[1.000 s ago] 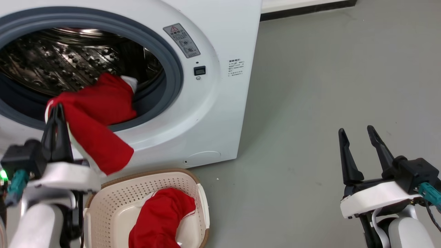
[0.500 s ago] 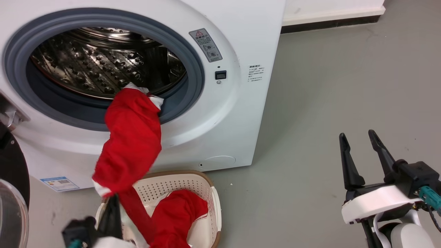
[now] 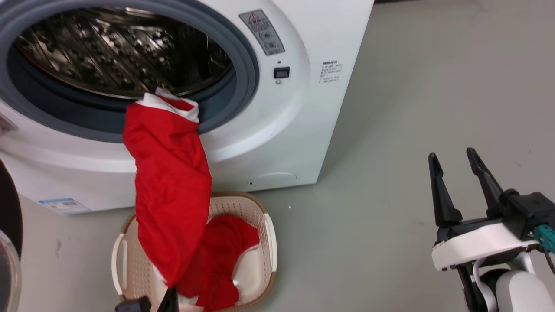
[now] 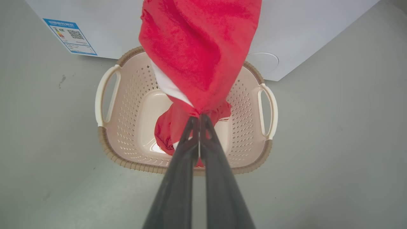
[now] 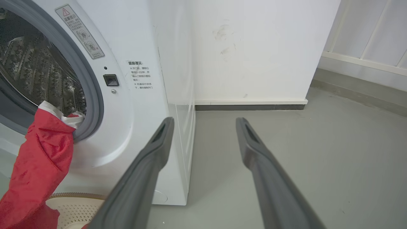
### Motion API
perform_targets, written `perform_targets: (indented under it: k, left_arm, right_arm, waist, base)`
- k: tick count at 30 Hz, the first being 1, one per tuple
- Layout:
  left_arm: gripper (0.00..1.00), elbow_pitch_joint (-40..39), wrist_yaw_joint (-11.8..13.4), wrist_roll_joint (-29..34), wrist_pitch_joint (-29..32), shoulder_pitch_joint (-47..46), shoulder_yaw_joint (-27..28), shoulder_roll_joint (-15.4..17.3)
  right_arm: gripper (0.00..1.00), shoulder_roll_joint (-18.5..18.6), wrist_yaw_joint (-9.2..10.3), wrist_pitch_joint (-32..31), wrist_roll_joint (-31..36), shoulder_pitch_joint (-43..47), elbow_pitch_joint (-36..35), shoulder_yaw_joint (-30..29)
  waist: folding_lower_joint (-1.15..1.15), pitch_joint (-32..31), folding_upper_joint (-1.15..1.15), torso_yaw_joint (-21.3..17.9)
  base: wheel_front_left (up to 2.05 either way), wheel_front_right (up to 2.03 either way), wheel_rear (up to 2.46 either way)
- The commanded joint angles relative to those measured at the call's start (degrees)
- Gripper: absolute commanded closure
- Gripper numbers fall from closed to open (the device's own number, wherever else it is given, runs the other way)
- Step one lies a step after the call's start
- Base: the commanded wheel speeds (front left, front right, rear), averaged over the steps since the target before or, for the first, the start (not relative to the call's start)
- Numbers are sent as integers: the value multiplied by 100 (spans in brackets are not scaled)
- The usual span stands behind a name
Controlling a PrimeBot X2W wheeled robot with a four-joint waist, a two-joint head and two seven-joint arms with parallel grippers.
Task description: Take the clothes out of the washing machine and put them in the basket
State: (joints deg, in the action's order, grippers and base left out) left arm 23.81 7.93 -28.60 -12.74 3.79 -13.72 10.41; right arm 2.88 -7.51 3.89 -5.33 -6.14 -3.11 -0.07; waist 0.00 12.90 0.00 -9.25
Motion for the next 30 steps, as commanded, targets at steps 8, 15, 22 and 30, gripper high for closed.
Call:
perform_targets:
  k: [8, 15, 22, 30]
  left_arm:
    - [100, 1353, -302, 97, -212, -1287, 74, 8]
    - [100, 2434, -503, 150, -250, -2213, 252, 126]
    - [100, 3003, -503, 225, -244, -2956, 529, 244]
    - [100, 3344, -493, 322, -246, -3446, 833, 401]
  right_arm:
    - [0, -1, 4, 80, -52, -408, -114, 3]
    - [0, -2, 4, 262, -152, -637, -85, -5]
    - [0, -3, 4, 422, -255, -895, -24, 19]
    - [0, -3, 4, 682, -417, -1157, 96, 195]
  waist:
    - [0, 985, 0, -235]
    - [0, 1565, 0, -485]
    - [0, 2249, 0, -667]
    - [0, 2841, 0, -851]
  base:
    - [0, 0, 0]
    - [0, 0, 0]
    - [0, 0, 0]
    - [0, 0, 0]
